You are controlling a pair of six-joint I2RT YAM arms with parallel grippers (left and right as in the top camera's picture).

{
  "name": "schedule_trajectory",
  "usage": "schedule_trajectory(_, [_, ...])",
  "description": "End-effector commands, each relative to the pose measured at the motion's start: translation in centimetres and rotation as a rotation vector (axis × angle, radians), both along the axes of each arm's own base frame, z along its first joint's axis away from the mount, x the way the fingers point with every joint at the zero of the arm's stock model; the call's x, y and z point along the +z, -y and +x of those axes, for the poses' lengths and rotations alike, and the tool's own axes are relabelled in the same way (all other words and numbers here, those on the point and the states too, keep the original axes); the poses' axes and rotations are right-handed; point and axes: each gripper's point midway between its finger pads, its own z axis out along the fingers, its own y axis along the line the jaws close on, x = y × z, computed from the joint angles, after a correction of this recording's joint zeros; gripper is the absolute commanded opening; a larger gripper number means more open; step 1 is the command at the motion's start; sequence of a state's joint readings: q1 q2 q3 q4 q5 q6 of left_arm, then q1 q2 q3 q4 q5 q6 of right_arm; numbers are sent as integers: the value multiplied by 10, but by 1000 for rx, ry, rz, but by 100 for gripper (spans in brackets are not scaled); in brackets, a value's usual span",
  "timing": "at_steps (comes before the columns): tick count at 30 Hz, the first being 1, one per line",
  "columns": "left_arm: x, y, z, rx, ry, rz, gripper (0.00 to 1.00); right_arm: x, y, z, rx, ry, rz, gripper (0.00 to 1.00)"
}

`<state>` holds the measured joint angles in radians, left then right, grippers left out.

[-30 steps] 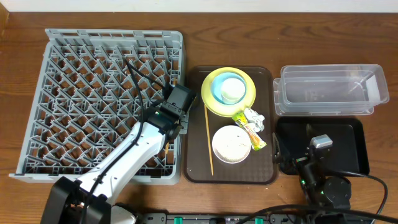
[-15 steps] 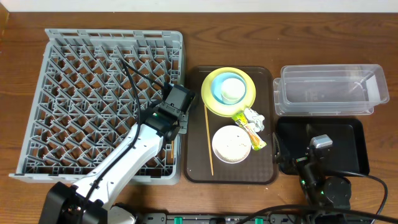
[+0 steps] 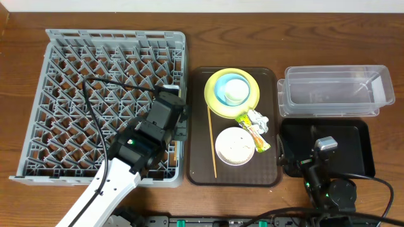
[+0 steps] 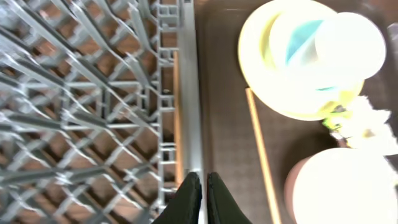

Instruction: Sort waste into correct bins and load items into the dishwasher

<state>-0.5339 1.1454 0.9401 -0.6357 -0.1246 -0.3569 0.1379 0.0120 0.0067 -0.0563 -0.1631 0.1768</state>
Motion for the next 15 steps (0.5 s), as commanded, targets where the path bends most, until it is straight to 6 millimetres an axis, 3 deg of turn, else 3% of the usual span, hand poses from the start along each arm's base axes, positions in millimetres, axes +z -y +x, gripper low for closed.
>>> schedule_trajectory(1, [-10, 11, -4, 127, -88, -153, 8, 0, 3, 0, -11, 2, -6, 99])
schedule_trajectory(5, [-27, 19, -6, 199, -175, -208, 9, 0, 3, 0, -11, 2, -6, 99])
schedule_trajectory(9, [-47, 28, -4, 200, -228, -190, 23, 0, 3, 0, -11, 2, -6, 99])
schedule_trajectory(15, [-61, 63, -11, 101, -284, -223, 24, 0, 3, 0, -11, 2, -6, 99])
